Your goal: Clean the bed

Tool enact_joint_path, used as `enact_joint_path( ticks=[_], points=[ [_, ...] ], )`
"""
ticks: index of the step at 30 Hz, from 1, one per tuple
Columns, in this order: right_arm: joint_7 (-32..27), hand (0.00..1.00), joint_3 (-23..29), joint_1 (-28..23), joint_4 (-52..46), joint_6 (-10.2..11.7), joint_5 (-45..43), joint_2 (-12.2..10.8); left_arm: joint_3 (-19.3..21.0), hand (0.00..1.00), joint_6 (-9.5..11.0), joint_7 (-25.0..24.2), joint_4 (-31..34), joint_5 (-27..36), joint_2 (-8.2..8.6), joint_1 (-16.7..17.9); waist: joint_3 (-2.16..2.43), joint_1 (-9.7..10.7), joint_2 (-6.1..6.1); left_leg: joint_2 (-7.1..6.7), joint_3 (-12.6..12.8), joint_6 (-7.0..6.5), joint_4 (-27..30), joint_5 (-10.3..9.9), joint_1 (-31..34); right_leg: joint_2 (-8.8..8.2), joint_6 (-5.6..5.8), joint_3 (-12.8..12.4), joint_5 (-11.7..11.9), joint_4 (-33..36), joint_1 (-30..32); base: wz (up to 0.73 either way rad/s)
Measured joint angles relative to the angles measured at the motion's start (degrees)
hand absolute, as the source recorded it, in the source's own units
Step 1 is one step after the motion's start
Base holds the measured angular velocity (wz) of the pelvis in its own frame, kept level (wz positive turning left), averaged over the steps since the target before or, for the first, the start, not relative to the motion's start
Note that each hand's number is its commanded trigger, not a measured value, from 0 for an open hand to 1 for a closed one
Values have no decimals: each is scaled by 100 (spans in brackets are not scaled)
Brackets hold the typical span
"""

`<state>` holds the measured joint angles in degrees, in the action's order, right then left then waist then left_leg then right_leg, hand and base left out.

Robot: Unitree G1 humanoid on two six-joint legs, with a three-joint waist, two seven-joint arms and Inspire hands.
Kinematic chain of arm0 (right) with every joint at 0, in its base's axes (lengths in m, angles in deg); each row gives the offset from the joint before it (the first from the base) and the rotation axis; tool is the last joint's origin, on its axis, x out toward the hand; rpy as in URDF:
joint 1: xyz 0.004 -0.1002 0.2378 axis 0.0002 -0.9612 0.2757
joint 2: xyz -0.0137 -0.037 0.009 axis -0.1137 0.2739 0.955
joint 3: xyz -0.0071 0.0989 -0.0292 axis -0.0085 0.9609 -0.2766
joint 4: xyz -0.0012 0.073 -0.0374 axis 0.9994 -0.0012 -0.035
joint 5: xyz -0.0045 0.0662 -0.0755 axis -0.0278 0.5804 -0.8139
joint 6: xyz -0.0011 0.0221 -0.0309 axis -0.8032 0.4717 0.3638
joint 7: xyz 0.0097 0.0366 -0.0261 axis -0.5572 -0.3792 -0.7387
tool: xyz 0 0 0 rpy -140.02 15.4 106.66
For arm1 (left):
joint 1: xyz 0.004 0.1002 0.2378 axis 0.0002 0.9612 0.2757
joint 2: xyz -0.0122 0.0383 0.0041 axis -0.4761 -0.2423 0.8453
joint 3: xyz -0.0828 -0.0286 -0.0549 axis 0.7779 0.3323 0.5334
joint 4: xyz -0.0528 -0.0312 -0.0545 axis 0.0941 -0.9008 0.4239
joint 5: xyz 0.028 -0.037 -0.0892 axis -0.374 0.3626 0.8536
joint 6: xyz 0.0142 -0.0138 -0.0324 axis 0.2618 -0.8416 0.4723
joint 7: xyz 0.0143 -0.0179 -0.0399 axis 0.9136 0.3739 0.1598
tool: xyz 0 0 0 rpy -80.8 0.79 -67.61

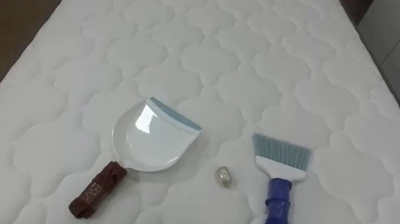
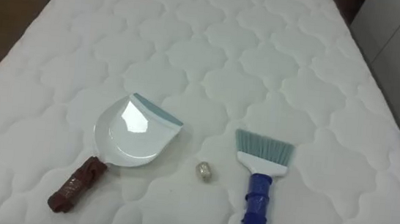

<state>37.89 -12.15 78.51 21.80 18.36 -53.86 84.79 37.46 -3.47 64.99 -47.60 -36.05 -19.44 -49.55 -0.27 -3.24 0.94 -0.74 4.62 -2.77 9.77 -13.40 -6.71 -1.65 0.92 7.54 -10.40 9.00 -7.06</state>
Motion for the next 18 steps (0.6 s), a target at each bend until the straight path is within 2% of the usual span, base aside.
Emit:
enact_joint_path(
  ticks=[18],
  points=[
    [-15,0,45,5,-8,50,5,0,7,0,55,90,5,-5,0,-6,-17,-4,-24,2,0,0,-16,0,6,2,0,21,0,-12,21,0]
  ],
)
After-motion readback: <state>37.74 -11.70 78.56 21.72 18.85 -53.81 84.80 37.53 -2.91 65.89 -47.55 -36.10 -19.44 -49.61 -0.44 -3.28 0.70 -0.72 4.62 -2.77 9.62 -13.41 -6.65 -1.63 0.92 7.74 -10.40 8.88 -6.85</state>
